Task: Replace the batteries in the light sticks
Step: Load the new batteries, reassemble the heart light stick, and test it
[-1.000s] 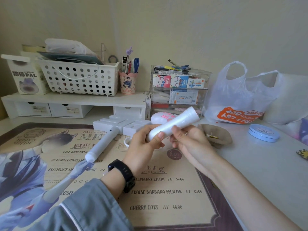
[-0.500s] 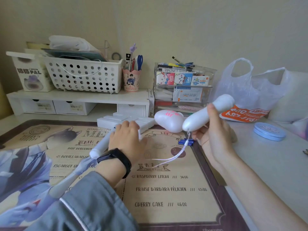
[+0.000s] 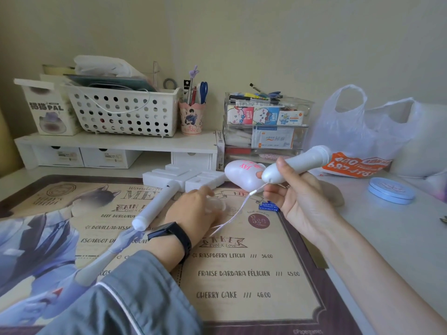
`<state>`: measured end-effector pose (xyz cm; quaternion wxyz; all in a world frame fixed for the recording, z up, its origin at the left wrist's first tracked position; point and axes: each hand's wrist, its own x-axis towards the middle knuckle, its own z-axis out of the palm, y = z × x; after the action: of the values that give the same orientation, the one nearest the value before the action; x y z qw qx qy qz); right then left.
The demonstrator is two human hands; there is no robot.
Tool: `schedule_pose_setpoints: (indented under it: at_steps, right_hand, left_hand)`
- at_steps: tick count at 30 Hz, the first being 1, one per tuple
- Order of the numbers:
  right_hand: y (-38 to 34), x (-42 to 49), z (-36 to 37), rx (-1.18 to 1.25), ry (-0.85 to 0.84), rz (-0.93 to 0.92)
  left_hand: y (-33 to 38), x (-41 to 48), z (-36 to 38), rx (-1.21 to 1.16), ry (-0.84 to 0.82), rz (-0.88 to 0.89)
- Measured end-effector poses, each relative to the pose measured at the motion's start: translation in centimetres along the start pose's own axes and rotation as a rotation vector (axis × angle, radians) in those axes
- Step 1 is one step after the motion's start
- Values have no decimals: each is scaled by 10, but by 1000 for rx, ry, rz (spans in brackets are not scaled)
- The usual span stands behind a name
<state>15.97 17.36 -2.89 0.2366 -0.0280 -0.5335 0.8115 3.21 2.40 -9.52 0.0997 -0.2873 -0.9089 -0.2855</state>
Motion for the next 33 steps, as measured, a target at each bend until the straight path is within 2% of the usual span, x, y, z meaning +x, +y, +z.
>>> schedule_pose_setpoints:
  at_steps: [3, 7, 10, 14, 26, 33]
  right_hand:
    - [-3, 1, 0, 79, 47, -58]
    - [-9, 2, -2, 222, 94, -101]
    - [-11, 1, -1, 268, 105, -111]
    - [-14, -2, 1, 335, 93, -131]
    - [-15, -3, 1, 448, 41, -70]
    - [-13, -5, 3, 416, -17, -39]
  left_hand:
    - [7, -1, -3, -128, -45, 110]
    - [18, -9, -7, -125, -46, 330]
    - [22, -12, -6, -217, -41, 396]
    - [26, -13, -3, -308, -77, 380]
    - [31, -16, -4, -385, -37, 293]
    - [33, -17, -5, -401, -19, 268]
